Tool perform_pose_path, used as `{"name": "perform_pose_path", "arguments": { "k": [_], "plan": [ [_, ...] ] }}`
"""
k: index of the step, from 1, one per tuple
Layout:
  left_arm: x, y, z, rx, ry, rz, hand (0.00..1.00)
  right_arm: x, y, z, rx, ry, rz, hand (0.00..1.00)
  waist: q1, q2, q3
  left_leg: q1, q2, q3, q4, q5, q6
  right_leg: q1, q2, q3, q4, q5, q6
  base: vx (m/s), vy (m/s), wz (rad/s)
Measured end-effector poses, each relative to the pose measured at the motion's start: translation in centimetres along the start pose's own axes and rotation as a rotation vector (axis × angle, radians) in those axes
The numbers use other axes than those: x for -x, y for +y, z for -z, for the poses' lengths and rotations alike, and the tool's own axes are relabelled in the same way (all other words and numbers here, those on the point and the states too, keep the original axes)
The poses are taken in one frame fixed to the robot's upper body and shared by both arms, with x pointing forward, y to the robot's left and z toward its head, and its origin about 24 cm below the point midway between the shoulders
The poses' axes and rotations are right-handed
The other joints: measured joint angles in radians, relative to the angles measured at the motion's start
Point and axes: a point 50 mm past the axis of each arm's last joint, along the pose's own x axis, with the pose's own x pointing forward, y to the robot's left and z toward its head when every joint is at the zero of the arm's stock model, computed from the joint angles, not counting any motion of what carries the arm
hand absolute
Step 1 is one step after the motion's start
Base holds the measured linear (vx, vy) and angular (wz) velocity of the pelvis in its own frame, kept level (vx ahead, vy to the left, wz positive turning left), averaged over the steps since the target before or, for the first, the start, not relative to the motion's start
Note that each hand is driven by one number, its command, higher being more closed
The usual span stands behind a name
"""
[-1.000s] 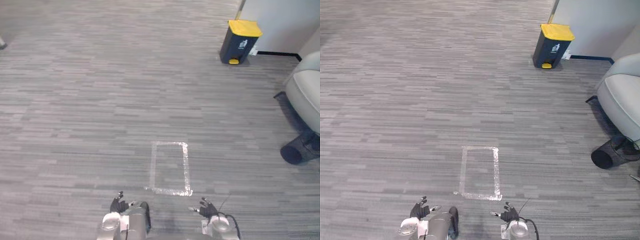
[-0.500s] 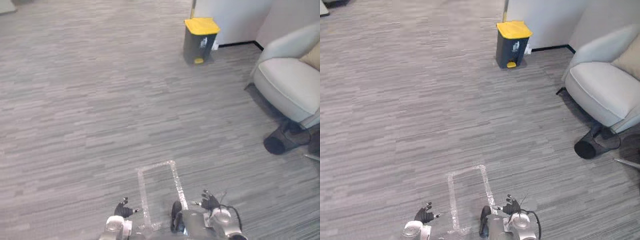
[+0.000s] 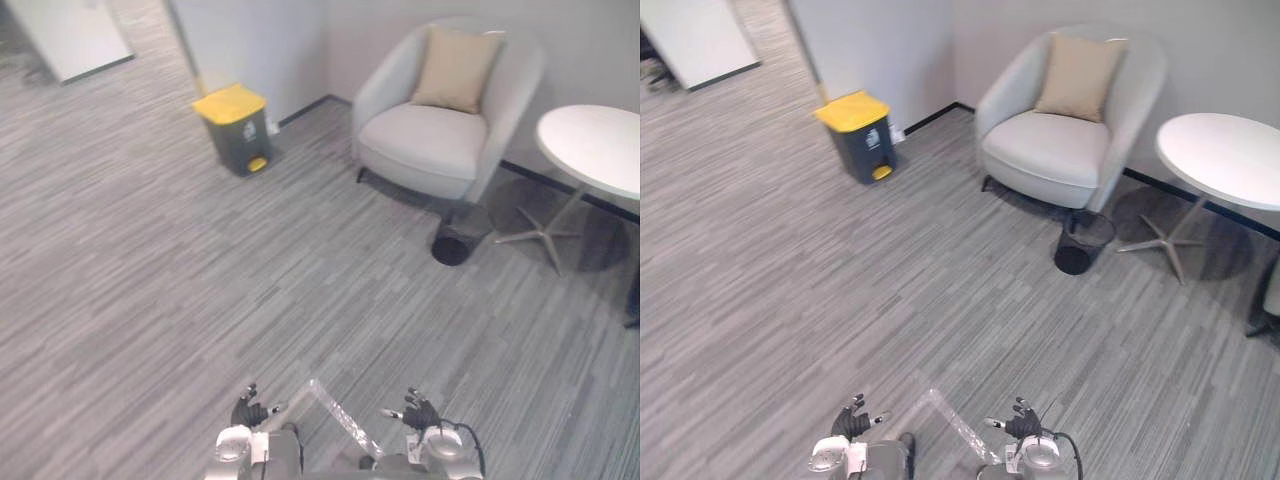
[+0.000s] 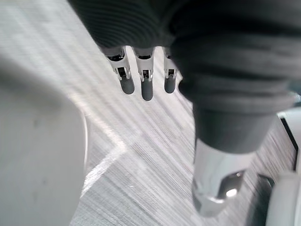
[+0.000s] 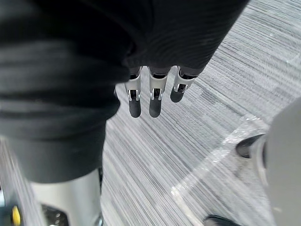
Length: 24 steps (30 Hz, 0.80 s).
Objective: Organize the slippers on the shoe rack
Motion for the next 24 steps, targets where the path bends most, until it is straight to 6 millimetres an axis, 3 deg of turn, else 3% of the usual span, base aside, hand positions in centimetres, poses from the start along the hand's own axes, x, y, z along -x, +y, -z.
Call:
{"name": "perform_pose_path", "arguments": {
  "k": [2, 3, 7, 8, 9, 12, 13, 17, 19, 21, 23, 24],
  "plan": [
    [-0.1, 1.1, 0.0, -0.022, 0.002, -0.022, 0.00, 0.4, 1.2, 0.8, -0.027, 0.014, -0.026, 0.00, 0.007, -0.062, -0.029, 0.027, -0.042, 0.070, -0.036, -0.015, 0.021, -0.027, -0.058, 0.009, 0.016, -0.023, 0.020, 0.17, 0.311, -0.75],
    [-0.1, 1.2, 0.1, -0.025, 0.003, -0.024, 0.00, 0.5, 1.4, 1.0, -0.030, 0.019, -0.028, 0.00, 0.007, -0.073, -0.036, 0.035, -0.052, 0.084, -0.046, -0.017, 0.030, -0.027, -0.070, 0.008, 0.017, -0.025, 0.023, 0.14, 0.258, -0.52],
    [0.0, 1.2, 0.3, -0.039, 0.015, -0.015, 0.00, 0.6, 1.2, 1.3, -0.037, 0.029, -0.025, 0.00, 0.009, -0.081, -0.039, 0.114, -0.076, 0.181, -0.108, -0.020, 0.069, -0.047, -0.101, 0.014, 0.063, -0.029, 0.032, 0.12, 0.186, -0.64],
    [0.0, 1.1, 0.5, -0.049, 0.024, -0.009, 0.00, 0.5, 1.4, 1.0, -0.030, 0.024, -0.032, 0.00, 0.012, -0.076, -0.046, 0.136, -0.063, 0.248, -0.143, -0.014, 0.077, -0.093, -0.118, -0.119, 0.080, -0.009, 0.065, 0.08, 0.084, -1.08],
    [0.0, 1.1, 0.5, -0.055, 0.025, -0.007, 0.00, 0.4, 1.5, 0.9, -0.028, 0.022, -0.034, 0.00, 0.013, -0.074, -0.047, 0.138, -0.060, 0.264, -0.150, -0.011, 0.079, -0.103, -0.129, -0.178, 0.082, -0.004, 0.069, 0.07, 0.052, -0.98],
    [-0.2, 0.6, 0.5, -0.101, 0.038, 0.021, 0.00, 0.1, 1.3, 0.3, -0.007, 0.016, -0.034, 0.00, 0.005, -0.058, -0.039, 0.155, -0.057, 0.317, -0.174, -0.009, 0.081, -0.130, -0.197, -0.560, 0.074, 0.010, 0.042, 0.06, 0.008, -0.55],
    [-0.2, 0.3, 0.4, -0.109, 0.042, 0.032, 0.00, -0.1, 0.9, 0.1, 0.001, 0.010, -0.026, 0.00, -0.006, -0.046, -0.033, 0.179, -0.056, 0.320, -0.186, -0.009, 0.081, -0.111, -0.197, -0.592, 0.064, 0.012, 0.037, 0.10, -0.009, -0.25],
    [-0.2, -0.5, 0.4, -0.123, 0.039, 0.060, 0.00, -0.1, 0.0, 0.7, 0.018, 0.040, -0.006, 0.00, -0.017, -0.038, -0.034, 0.192, -0.035, 0.329, -0.157, -0.016, 0.062, -0.056, -0.164, -0.573, -0.034, 0.039, 0.018, 0.06, -0.024, -0.17],
    [-0.4, -0.4, -0.1, -0.121, 0.028, 0.056, 0.00, -0.2, -0.2, 0.7, 0.022, 0.042, -0.003, 0.00, -0.009, -0.039, -0.017, 0.123, 0.011, 0.338, 0.002, -0.045, 0.033, -0.034, -0.137, -0.554, -0.094, 0.077, 0.006, 0.05, -0.076, -0.44],
    [-0.5, 0.0, -0.3, -0.118, 0.025, 0.046, 0.00, -0.2, -0.5, 0.8, 0.016, 0.046, 0.007, 0.00, 0.001, -0.033, -0.003, 0.094, 0.048, 0.335, 0.142, -0.054, 0.037, -0.001, -0.109, -0.504, -0.133, 0.097, -0.004, 0.04, -0.065, -0.78],
    [-0.4, 0.2, -0.1, -0.095, 0.031, 0.032, 0.00, -0.1, -0.9, 1.0, 0.019, 0.053, 0.018, 0.00, 0.012, -0.026, 0.006, 0.058, 0.055, 0.278, 0.255, -0.055, 0.047, 0.012, -0.099, -0.432, -0.135, 0.100, -0.007, 0.06, 0.017, -0.96],
    [-0.4, 0.1, 0.0, -0.088, 0.034, 0.032, 0.00, -0.2, -1.3, 0.9, 0.024, 0.051, 0.029, 0.00, 0.013, -0.018, 0.002, 0.062, 0.040, 0.218, 0.233, -0.090, 0.041, 0.004, -0.097, -0.403, -0.132, 0.101, -0.006, 0.05, 0.103, -0.85]
  ]
}}
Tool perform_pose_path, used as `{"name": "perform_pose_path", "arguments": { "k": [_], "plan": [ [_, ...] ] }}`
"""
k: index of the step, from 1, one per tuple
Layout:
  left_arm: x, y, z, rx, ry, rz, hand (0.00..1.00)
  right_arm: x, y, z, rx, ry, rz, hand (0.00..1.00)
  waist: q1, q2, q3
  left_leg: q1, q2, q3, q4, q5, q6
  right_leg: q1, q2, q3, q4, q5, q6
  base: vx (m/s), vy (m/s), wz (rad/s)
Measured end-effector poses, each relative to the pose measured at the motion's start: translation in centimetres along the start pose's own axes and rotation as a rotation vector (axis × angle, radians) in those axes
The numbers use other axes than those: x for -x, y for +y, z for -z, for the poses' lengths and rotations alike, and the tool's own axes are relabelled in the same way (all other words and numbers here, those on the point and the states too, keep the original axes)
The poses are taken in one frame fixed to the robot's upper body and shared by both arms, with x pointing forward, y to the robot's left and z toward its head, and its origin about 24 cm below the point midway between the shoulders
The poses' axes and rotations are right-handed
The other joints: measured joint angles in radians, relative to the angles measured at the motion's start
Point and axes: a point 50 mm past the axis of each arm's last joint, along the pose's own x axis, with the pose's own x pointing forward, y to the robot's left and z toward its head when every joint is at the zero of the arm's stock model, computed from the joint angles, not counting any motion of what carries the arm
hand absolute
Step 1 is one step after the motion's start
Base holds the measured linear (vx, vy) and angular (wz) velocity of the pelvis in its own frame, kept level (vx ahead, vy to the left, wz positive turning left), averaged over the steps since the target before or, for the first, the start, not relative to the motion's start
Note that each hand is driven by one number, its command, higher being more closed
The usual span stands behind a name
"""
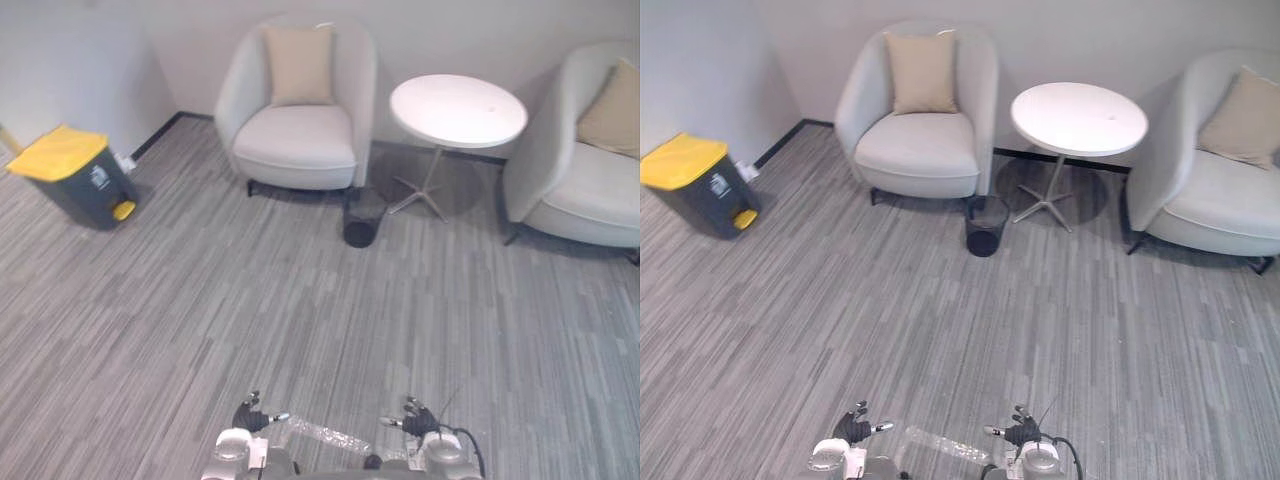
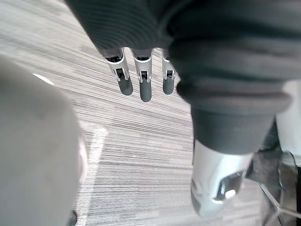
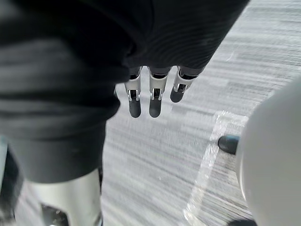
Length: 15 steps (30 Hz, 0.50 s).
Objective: Organize the slippers on the shoe rack
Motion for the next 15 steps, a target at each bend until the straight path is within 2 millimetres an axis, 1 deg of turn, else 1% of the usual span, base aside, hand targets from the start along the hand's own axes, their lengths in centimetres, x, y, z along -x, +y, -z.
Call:
{"name": "perform_pose_path", "arguments": {
  "k": [1, 2, 3, 4, 5, 6, 8, 10, 12, 15],
  "plan": [
    [0.0, -0.4, 0.0, 0.007, 0.001, 0.009, 0.00, 0.1, -0.6, 0.3, 0.002, 0.009, 0.016, 0.00, -0.003, 0.011, -0.006, 0.003, -0.020, -0.066, -0.072, -0.012, 0.000, -0.012, 0.002, 0.022, 0.000, 0.005, 0.004, 0.01, 0.157, -0.82],
    [0.0, -1.1, -0.2, 0.017, -0.006, 0.022, 0.00, 0.1, -1.2, 0.7, -0.004, 0.017, 0.035, 0.00, -0.004, 0.027, -0.004, 0.030, -0.038, -0.144, -0.251, 0.015, 0.000, -0.024, 0.012, 0.054, 0.000, 0.012, 0.014, -0.02, 0.113, -0.59],
    [0.1, -1.2, -0.1, 0.019, -0.004, 0.025, 0.00, 0.1, -1.4, 0.7, -0.008, 0.017, 0.040, 0.00, -0.004, 0.032, -0.006, 0.037, -0.036, -0.155, -0.281, 0.025, -0.010, -0.028, 0.019, 0.058, 0.000, 0.013, 0.016, -0.03, 0.125, -0.60],
    [0.0, -1.0, -0.3, 0.015, -0.007, 0.022, 0.00, 0.2, -1.3, 1.0, -0.023, 0.033, 0.042, 0.00, -0.002, 0.029, -0.006, 0.052, -0.040, -0.144, -0.300, 0.033, -0.013, -0.029, 0.018, 0.084, -0.004, 0.023, 0.024, -0.01, 0.115, -0.38],
    [0.0, -0.8, -0.2, 0.011, -0.002, 0.018, 0.00, 0.2, -1.2, 1.1, -0.036, 0.034, 0.043, 0.00, -0.004, 0.013, -0.007, 0.055, -0.047, -0.121, -0.324, 0.039, -0.005, -0.029, 0.005, 0.089, -0.020, 0.029, 0.028, -0.01, 0.142, -0.46],
    [-0.1, -0.7, -0.1, 0.009, 0.000, 0.014, 0.00, 0.3, -1.1, 1.3, -0.046, 0.040, 0.041, 0.00, -0.005, 0.003, -0.009, 0.066, -0.053, -0.105, -0.338, 0.044, 0.002, -0.030, -0.003, 0.101, -0.026, 0.032, 0.032, 0.01, 0.134, -0.38],
    [0.0, -0.5, 0.2, 0.007, 0.009, 0.009, 0.00, 0.5, -1.0, 1.8, -0.075, 0.050, 0.044, 0.00, -0.004, -0.009, -0.017, 0.115, -0.075, -0.081, -0.402, 0.067, 0.011, -0.020, -0.023, 0.117, -0.030, 0.030, 0.038, 0.05, 0.097, -0.29],
    [0.1, -0.6, 0.4, 0.001, 0.014, 0.016, 0.00, 0.6, -1.2, 2.1, -0.095, 0.058, 0.054, 0.00, -0.008, -0.008, -0.023, 0.166, -0.092, -0.072, -0.470, 0.091, 0.019, -0.001, -0.039, 0.121, -0.038, 0.024, 0.047, 0.06, 0.050, -0.08],
    [0.2, -0.8, 0.6, 0.003, 0.019, 0.018, 0.00, 0.7, -1.3, 2.5, -0.099, 0.070, 0.056, 0.00, -0.009, -0.006, -0.036, 0.183, -0.100, -0.072, -0.502, 0.104, 0.022, -0.001, -0.046, 0.121, -0.044, 0.021, 0.052, 0.08, 0.028, -0.01],
    [0.2, -0.7, 0.8, 0.001, 0.028, 0.015, 0.00, 0.7, -1.3, 2.8, -0.113, 0.084, 0.057, 0.00, -0.009, -0.008, -0.044, 0.189, -0.100, -0.074, -0.506, 0.104, 0.022, 0.001, -0.045, 0.114, -0.058, 0.022, 0.053, 0.07, -0.003, 0.02]
  ]
}}
